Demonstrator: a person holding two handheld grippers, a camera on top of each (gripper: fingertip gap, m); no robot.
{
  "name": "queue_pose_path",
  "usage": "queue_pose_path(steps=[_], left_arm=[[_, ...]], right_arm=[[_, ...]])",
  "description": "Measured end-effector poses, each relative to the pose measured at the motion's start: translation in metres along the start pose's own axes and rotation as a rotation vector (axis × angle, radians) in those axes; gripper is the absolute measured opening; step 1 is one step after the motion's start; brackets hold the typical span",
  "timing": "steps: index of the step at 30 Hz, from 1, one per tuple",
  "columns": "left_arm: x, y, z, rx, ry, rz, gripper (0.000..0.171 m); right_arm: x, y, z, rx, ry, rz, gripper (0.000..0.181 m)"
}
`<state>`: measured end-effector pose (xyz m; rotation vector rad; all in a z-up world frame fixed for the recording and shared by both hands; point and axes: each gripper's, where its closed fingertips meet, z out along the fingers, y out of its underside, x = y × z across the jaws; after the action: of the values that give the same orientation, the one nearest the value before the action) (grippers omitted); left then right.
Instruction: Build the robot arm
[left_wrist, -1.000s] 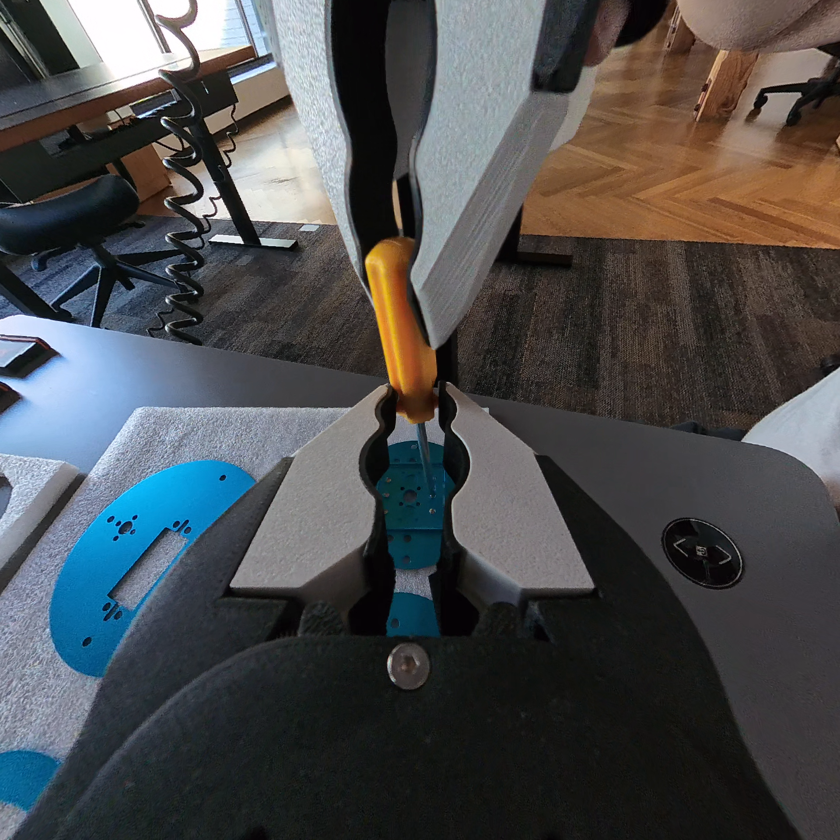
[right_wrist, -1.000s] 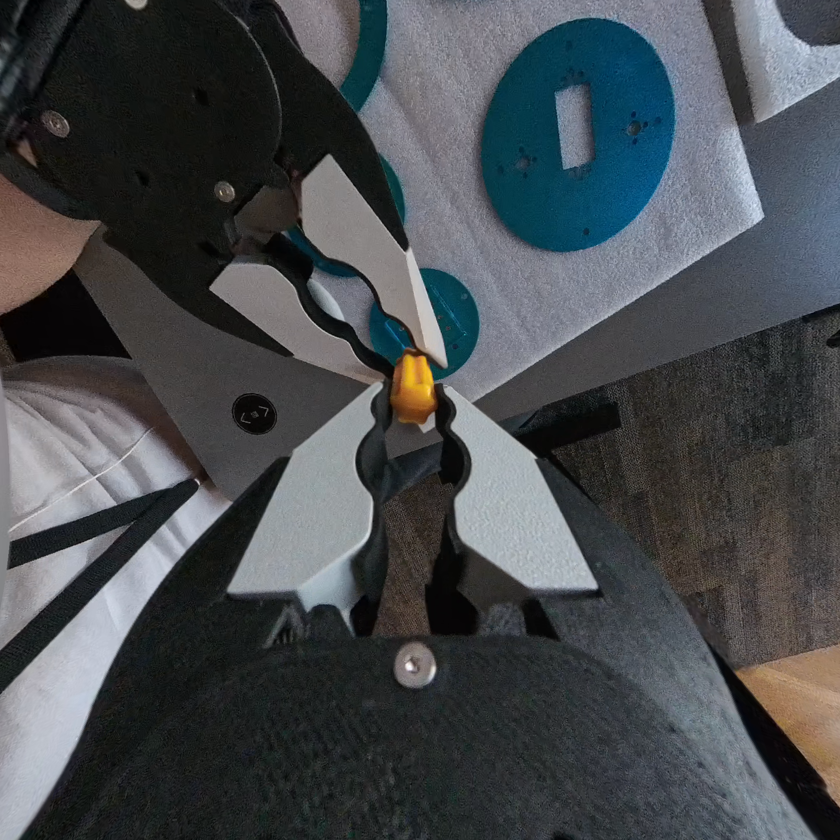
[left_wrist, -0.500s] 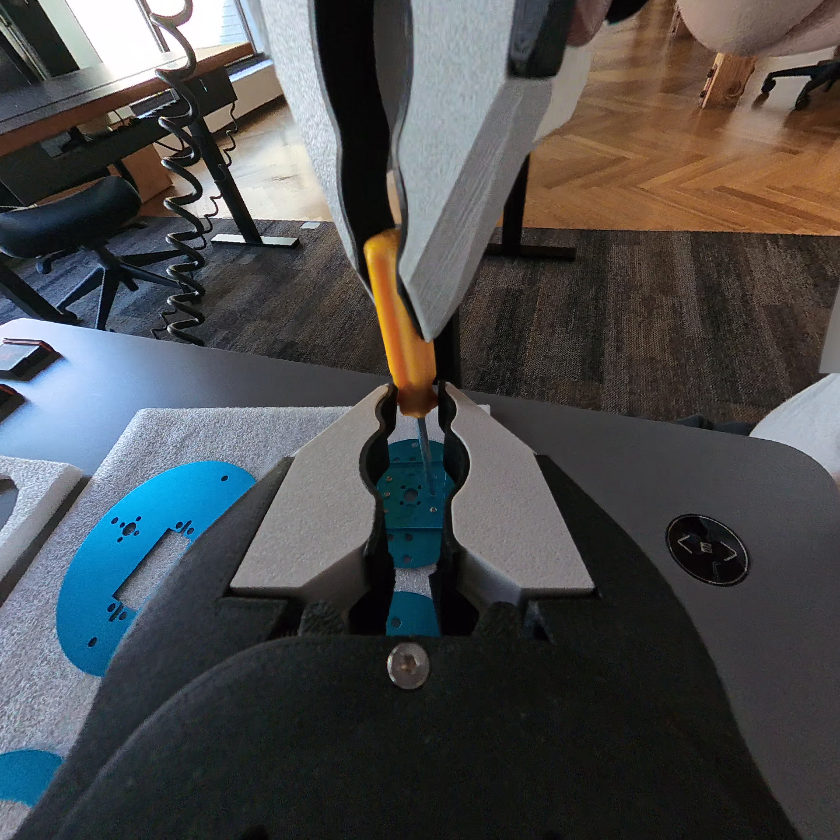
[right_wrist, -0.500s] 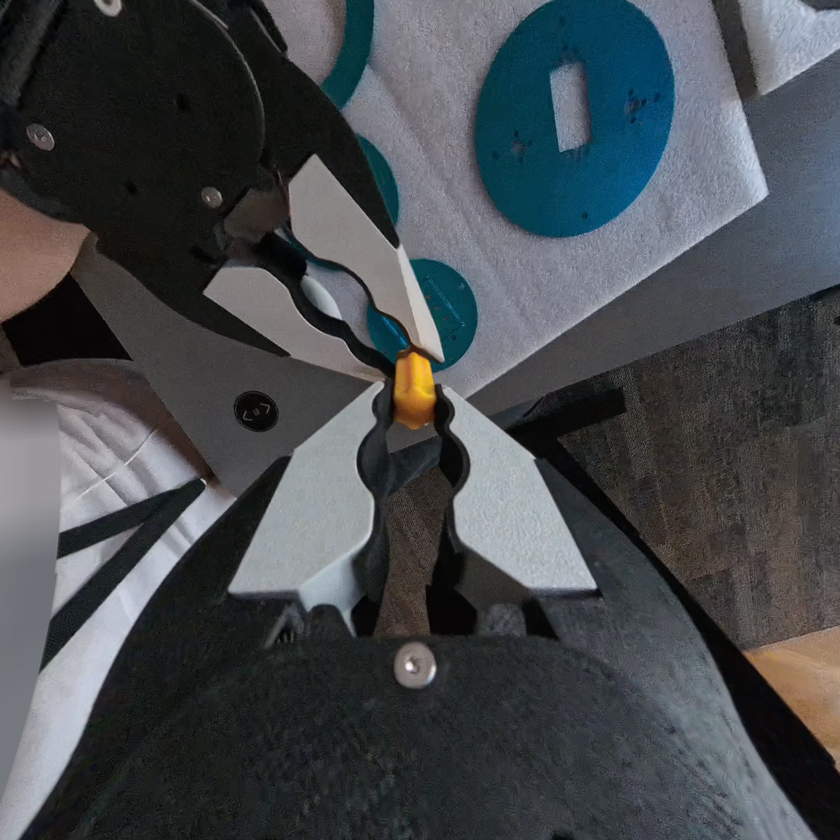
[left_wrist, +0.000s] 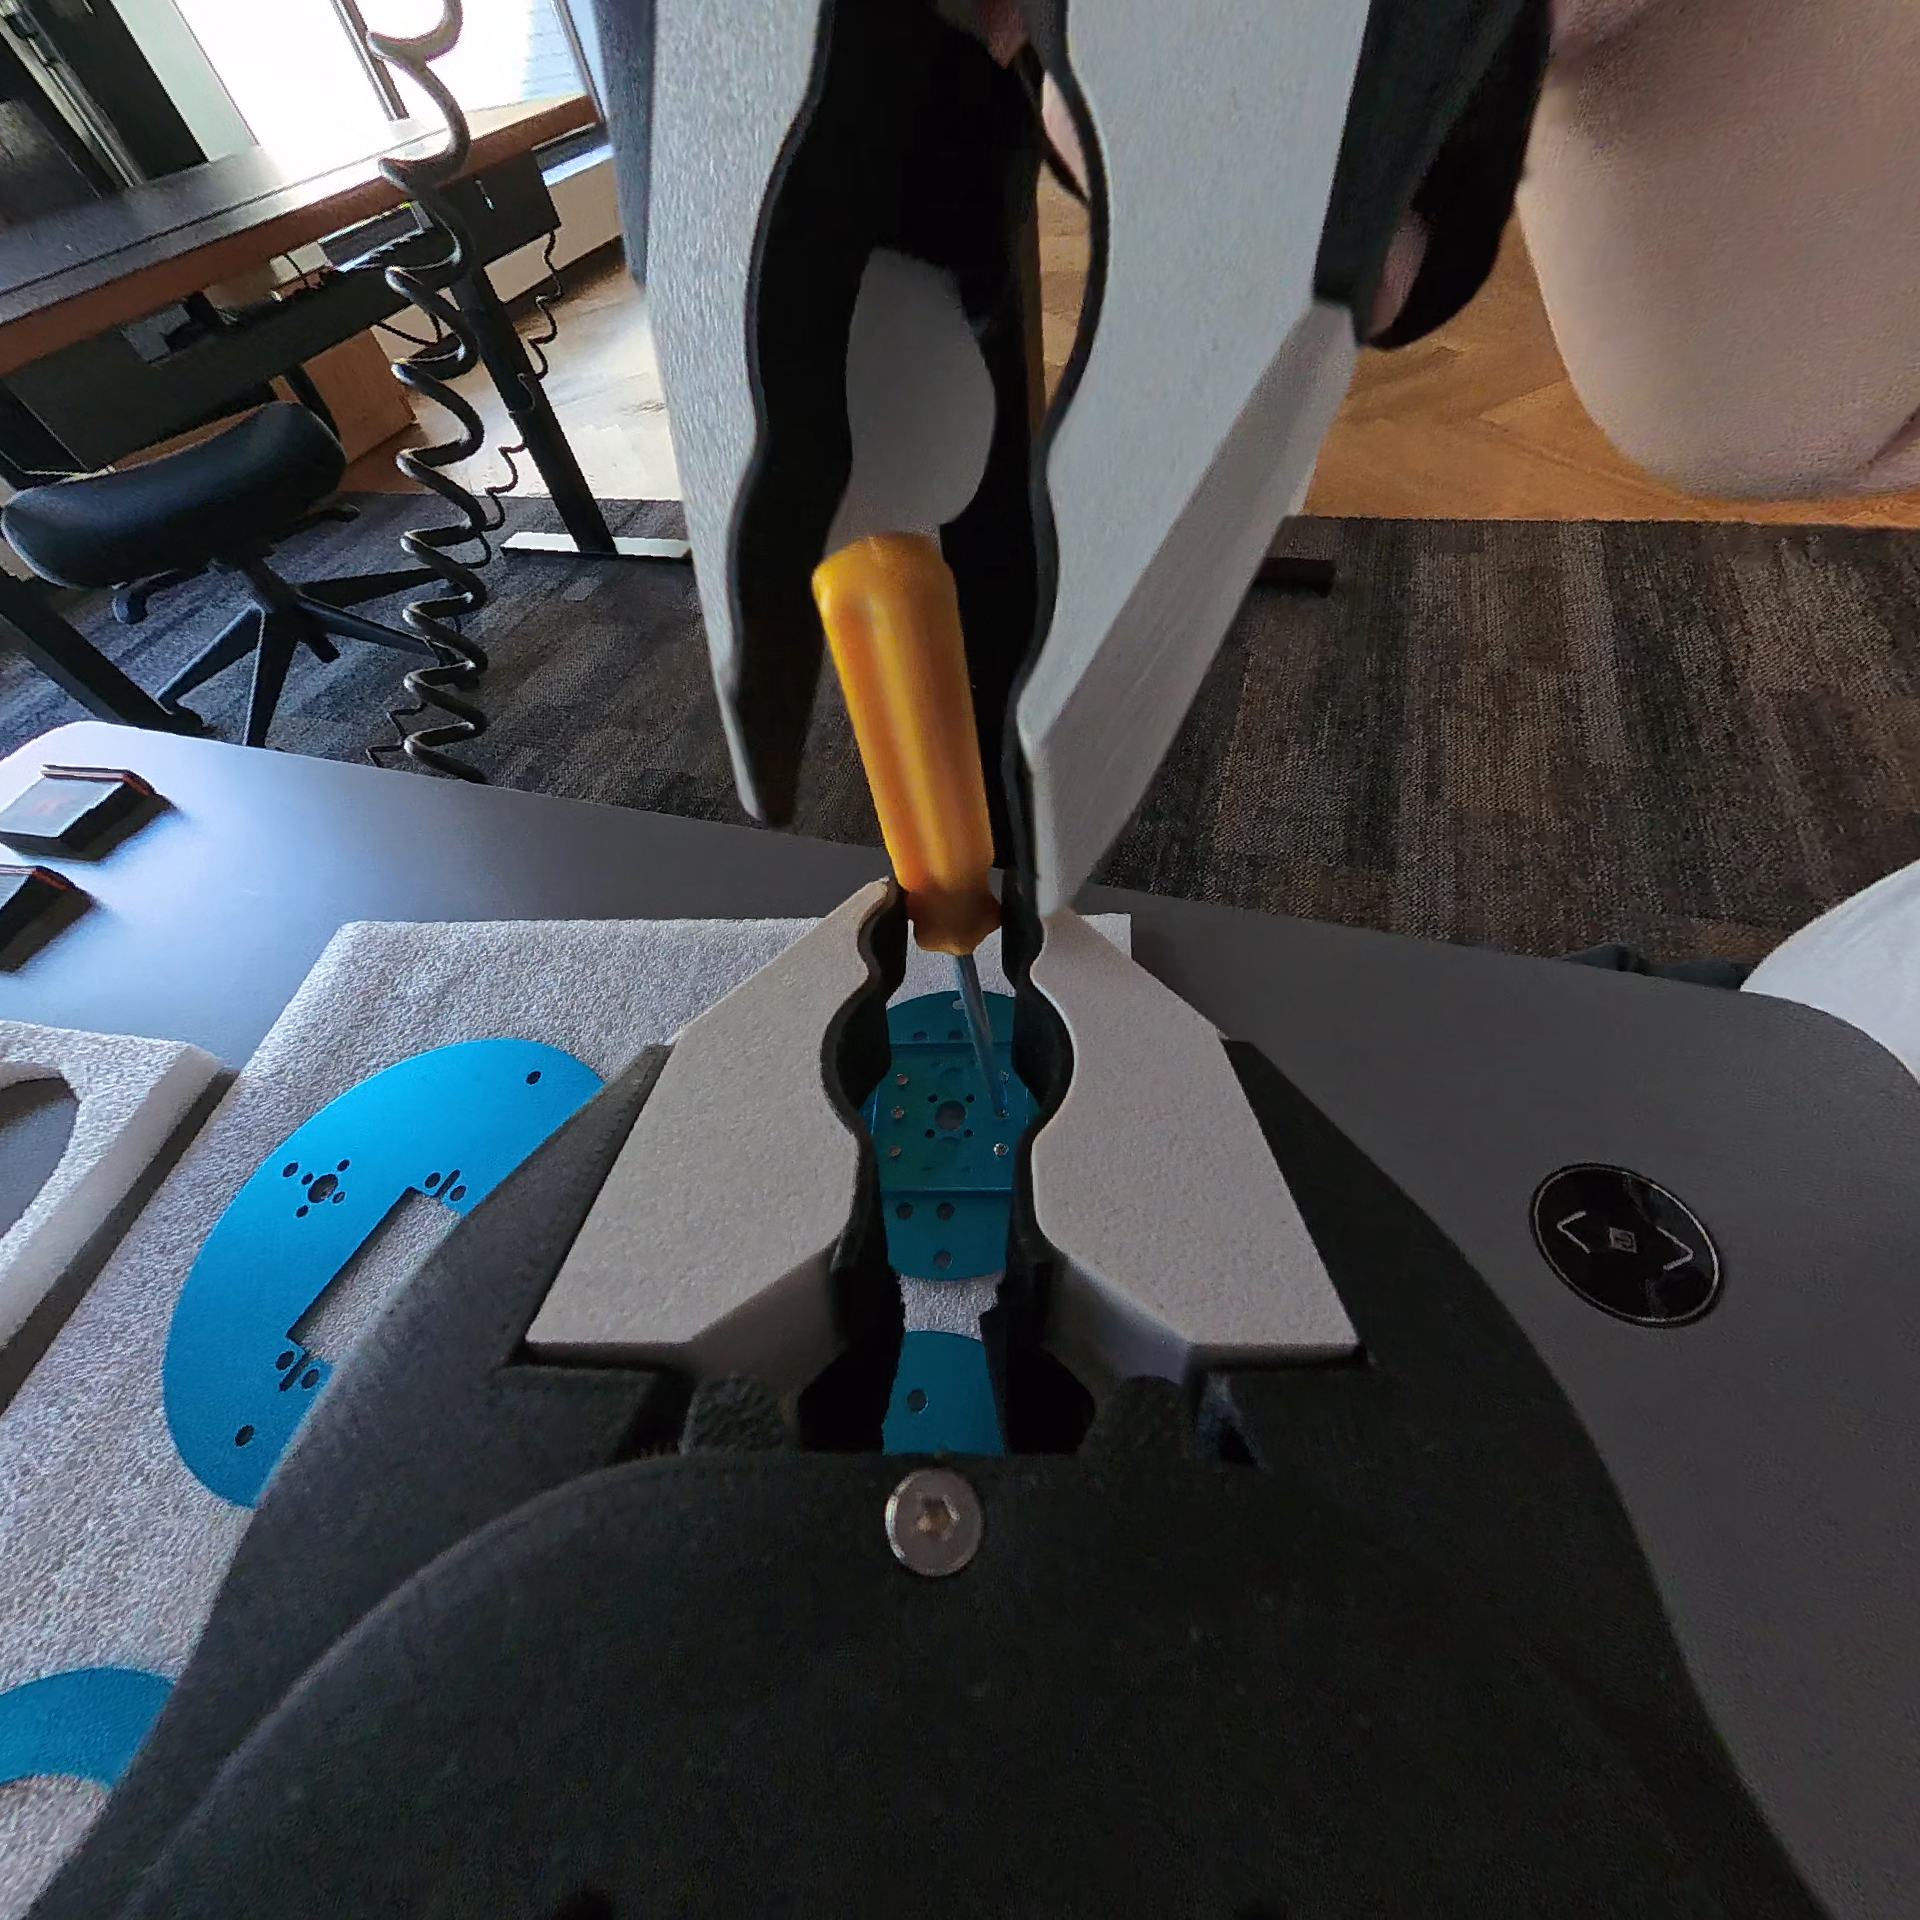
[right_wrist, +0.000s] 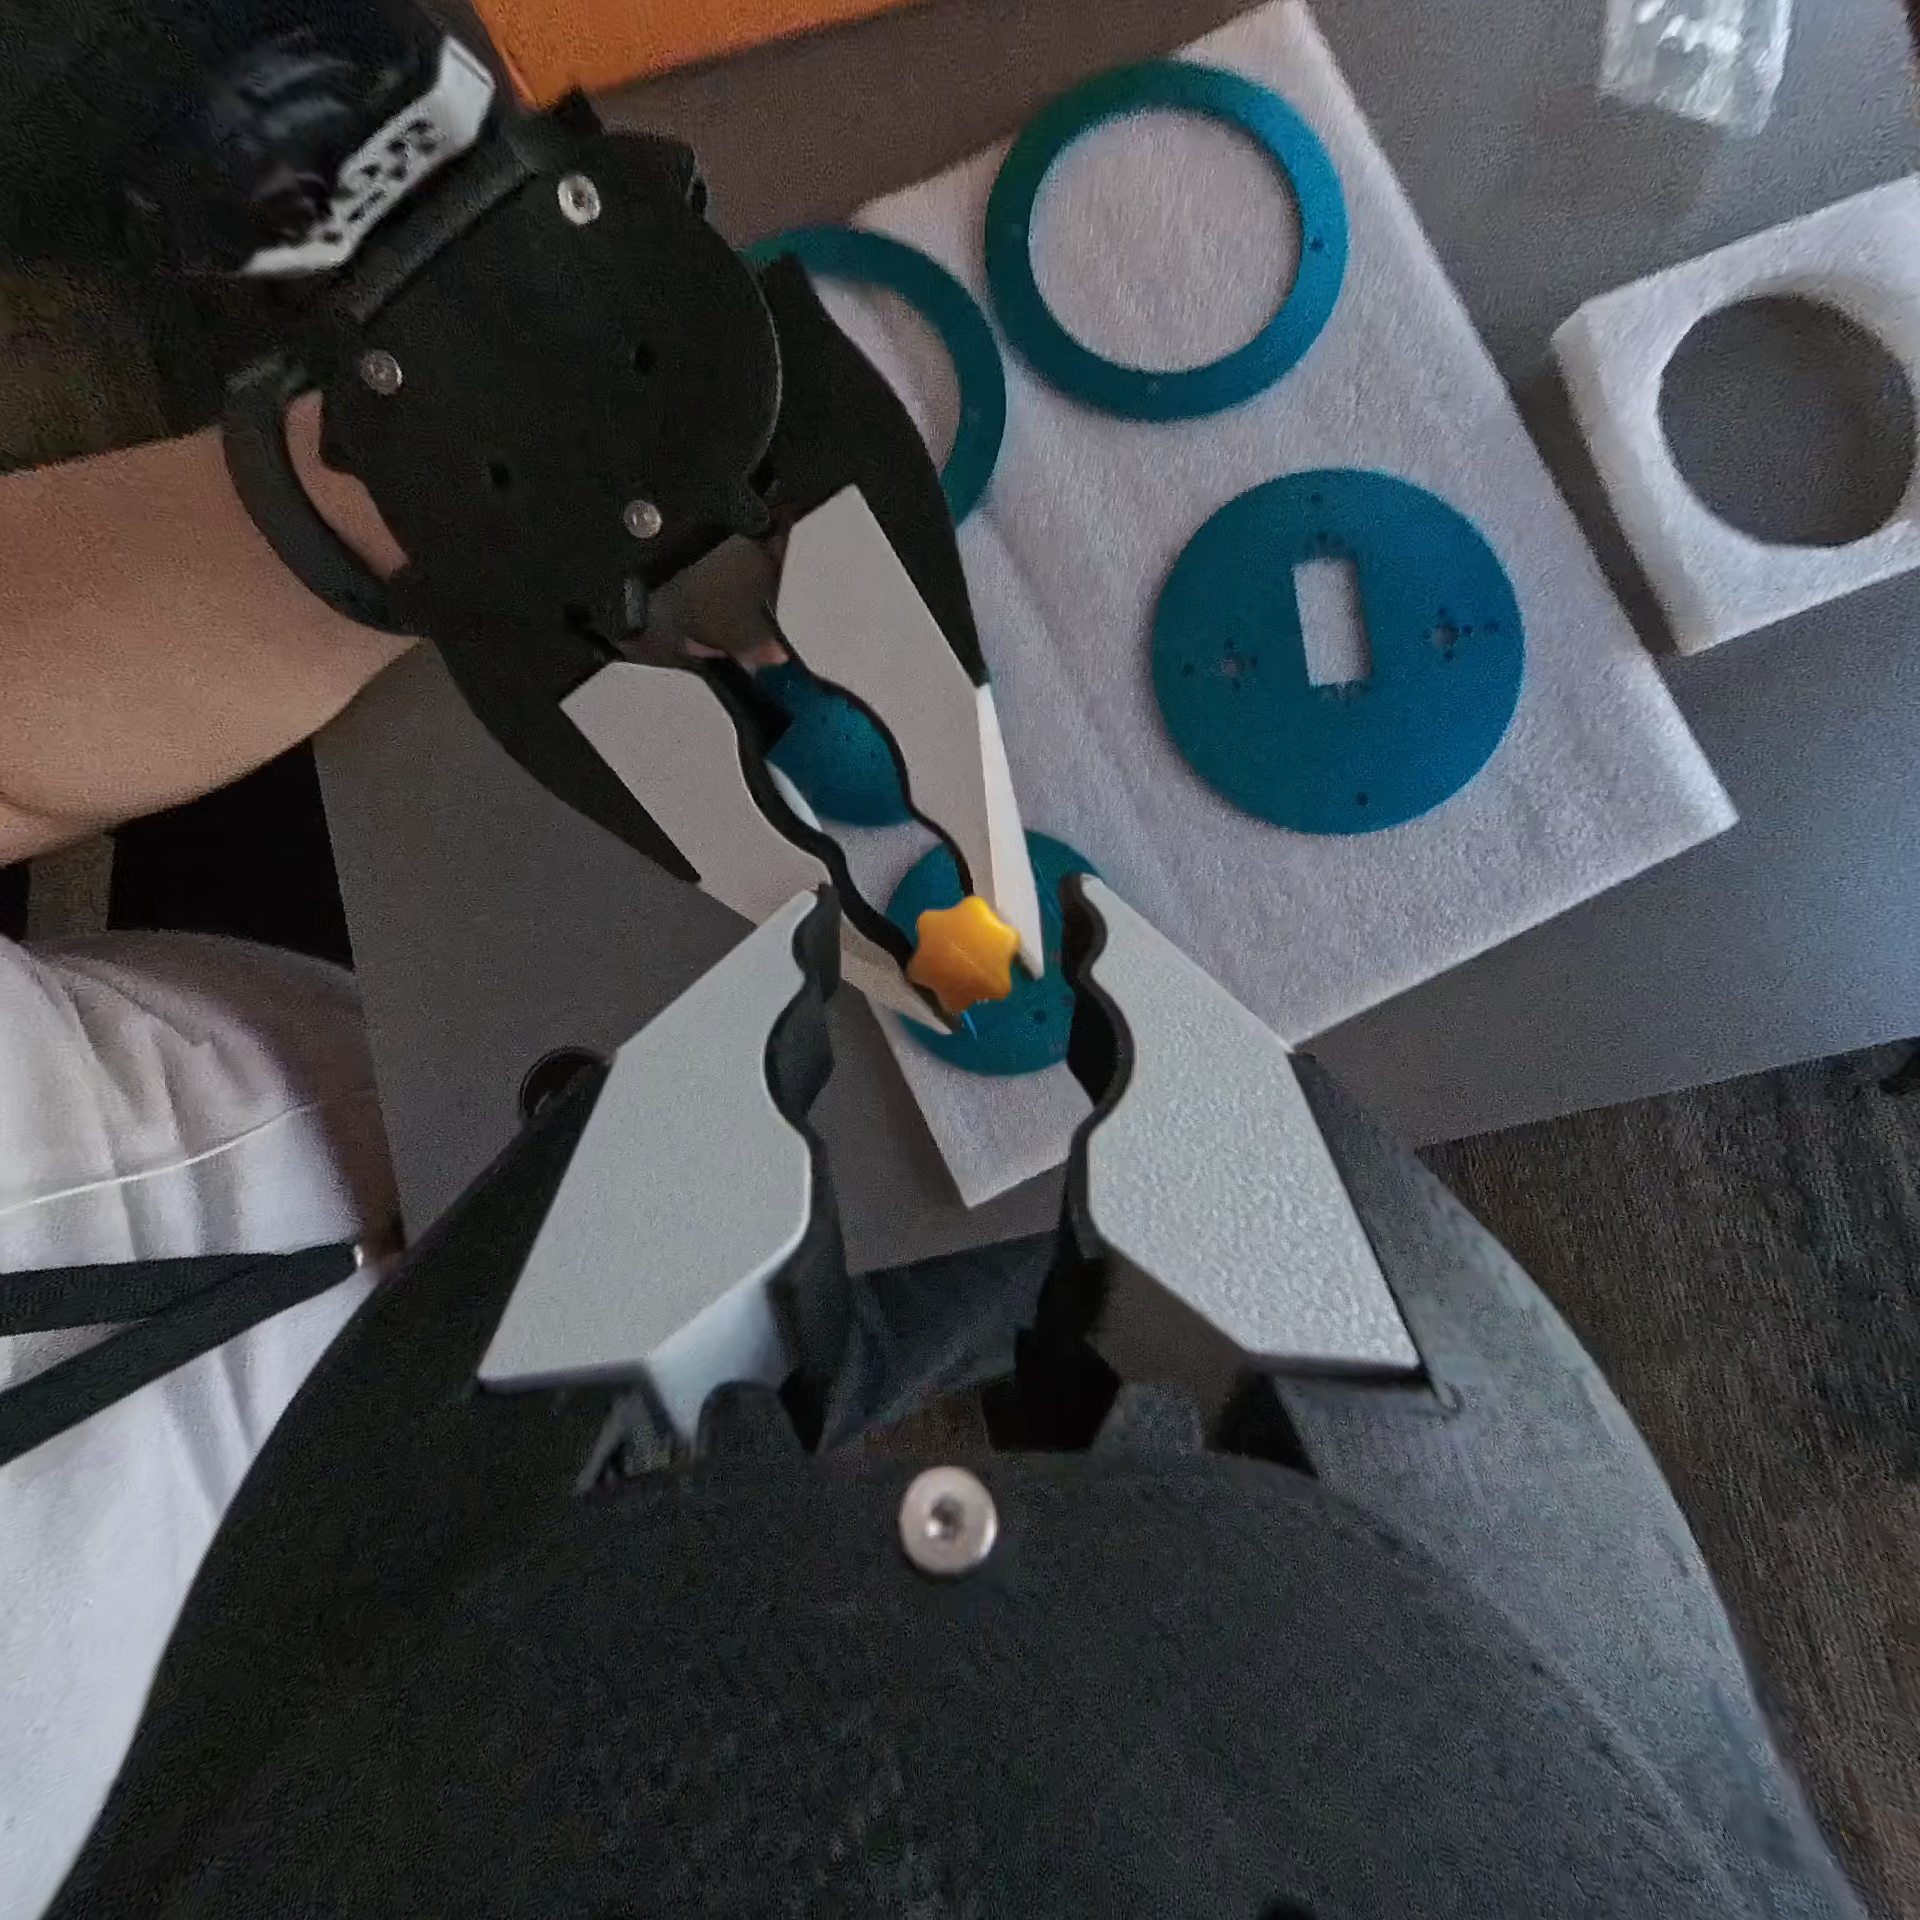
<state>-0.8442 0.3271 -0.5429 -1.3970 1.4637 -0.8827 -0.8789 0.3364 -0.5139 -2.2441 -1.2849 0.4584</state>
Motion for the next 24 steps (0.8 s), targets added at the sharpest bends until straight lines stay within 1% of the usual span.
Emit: queue_pose_path(steps=[4,5,6,8,10,11,12,14,15,17,19,21,22,23,24], left_arm=[[0.000,0.000,0.000,0.004,0.002,-0.004,0.016],[0.000,0.000,0.000,0.004,0.002,-0.002,0.016],[0.000,0.000,0.000,0.005,0.002,-0.003,0.016],[0.000,0.000,0.000,0.007,0.002,-0.009,0.016],[-0.002,0.000,-0.001,0.009,-0.001,-0.015,0.016],[-0.002,0.000,-0.001,0.008,-0.001,-0.018,0.016],[-0.002,0.000,-0.001,0.008,-0.001,-0.015,0.016],[-0.003,0.000,-0.001,0.007,-0.005,-0.012,0.016],[-0.002,0.000,-0.001,0.009,-0.003,-0.014,0.016],[-0.003,0.001,-0.001,0.008,-0.010,-0.013,0.016],[-0.003,0.000,-0.001,0.009,-0.009,-0.007,0.016],[-0.002,0.004,-0.002,-0.021,-0.022,0.007,0.016],[-0.005,0.013,-0.003,-0.079,-0.047,0.014,0.025],[-0.010,0.025,-0.005,-0.150,-0.083,0.015,0.039],[-0.009,0.036,-0.005,-0.214,-0.087,0.006,0.047]], right_arm=[[0.015,-0.017,-0.023,0.459,0.024,0.014,0.059],[0.016,-0.018,-0.026,0.559,-0.006,0.035,0.061],[0.014,-0.019,-0.029,0.635,-0.057,0.059,0.058],[0.011,-0.017,-0.030,0.717,-0.160,0.109,0.057],[0.011,-0.016,-0.031,0.759,-0.220,0.122,0.046],[0.014,-0.015,-0.031,0.773,-0.228,0.131,0.046],[0.014,-0.015,-0.030,0.777,-0.241,0.131,0.046],[0.007,-0.012,-0.025,0.755,-0.276,0.089,0.036],[0.003,-0.009,-0.020,0.727,-0.270,0.061,0.031],[0.004,-0.005,-0.011,0.686,-0.209,0.024,0.018],[0.004,-0.005,-0.012,0.690,-0.191,0.016,0.018],[0.001,-0.004,-0.012,0.690,-0.217,0.021,0.018],[0.002,-0.004,-0.012,0.692,-0.218,0.022,0.018],[0.002,-0.004,-0.013,0.693,-0.213,0.019,0.018],[0.002,-0.003,-0.013,0.692,-0.208,0.010,0.018]])
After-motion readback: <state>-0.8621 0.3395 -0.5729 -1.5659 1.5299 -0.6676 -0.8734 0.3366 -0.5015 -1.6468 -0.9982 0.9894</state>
